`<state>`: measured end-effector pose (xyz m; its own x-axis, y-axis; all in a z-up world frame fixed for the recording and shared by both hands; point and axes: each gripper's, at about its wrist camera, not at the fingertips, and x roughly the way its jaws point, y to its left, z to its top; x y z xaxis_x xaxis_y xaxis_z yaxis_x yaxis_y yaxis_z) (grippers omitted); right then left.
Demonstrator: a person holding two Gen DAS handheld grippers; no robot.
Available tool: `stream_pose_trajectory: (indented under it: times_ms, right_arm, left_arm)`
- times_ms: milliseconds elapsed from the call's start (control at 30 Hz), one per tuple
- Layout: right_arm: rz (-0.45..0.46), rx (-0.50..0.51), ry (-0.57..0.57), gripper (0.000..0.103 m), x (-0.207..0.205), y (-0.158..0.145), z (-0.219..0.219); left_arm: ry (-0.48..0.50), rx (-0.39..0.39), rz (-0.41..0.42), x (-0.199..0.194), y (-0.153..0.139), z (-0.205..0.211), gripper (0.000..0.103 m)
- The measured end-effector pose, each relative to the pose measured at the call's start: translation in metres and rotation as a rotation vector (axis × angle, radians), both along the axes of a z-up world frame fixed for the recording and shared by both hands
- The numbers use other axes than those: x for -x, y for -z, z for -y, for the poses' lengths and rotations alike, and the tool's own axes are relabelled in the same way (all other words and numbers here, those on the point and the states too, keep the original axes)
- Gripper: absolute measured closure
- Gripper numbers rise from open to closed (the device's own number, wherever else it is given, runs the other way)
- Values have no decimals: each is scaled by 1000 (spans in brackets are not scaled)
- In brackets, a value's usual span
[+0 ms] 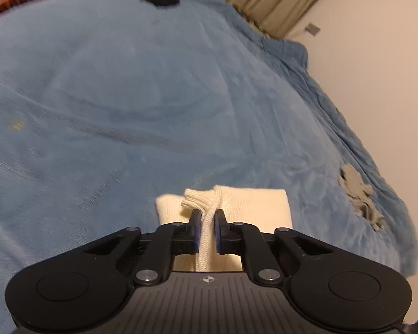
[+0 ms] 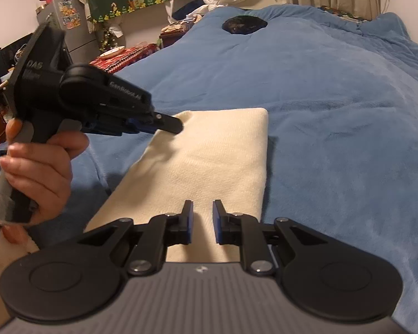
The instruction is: Fold clothes
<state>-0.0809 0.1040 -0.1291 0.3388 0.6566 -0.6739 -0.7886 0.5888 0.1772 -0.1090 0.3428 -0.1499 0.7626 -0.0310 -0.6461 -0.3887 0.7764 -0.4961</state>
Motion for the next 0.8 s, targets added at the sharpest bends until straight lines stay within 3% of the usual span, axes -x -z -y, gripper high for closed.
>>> stream_pose_trajectory:
  times_ms: [100,200,267,467,667,800]
  right_arm:
    - [11,-55,46,86,-18,-15,5]
    - [-18,-87,88,84,-49,-22,-8]
    - [-43,-97,89,90,-68,-21,-24]
    - [-14,29,120,94,-115,22,-68]
    - [44,17,187,96,-122,17,-60]
    - [-5,-40,146,96,-115,10,-57]
  left_arm:
    - [-33,-74,7,12,-8,10,94]
    - [-30,-98,-17,8,-5,14,94]
    - [-28,-102,-30,4,-2,14,94]
    - [-40,-128,-57,3,7,12,96]
    - [-47,-109,-68,7,9,7,97]
    - [-50,-104,-69,7,11,7,97]
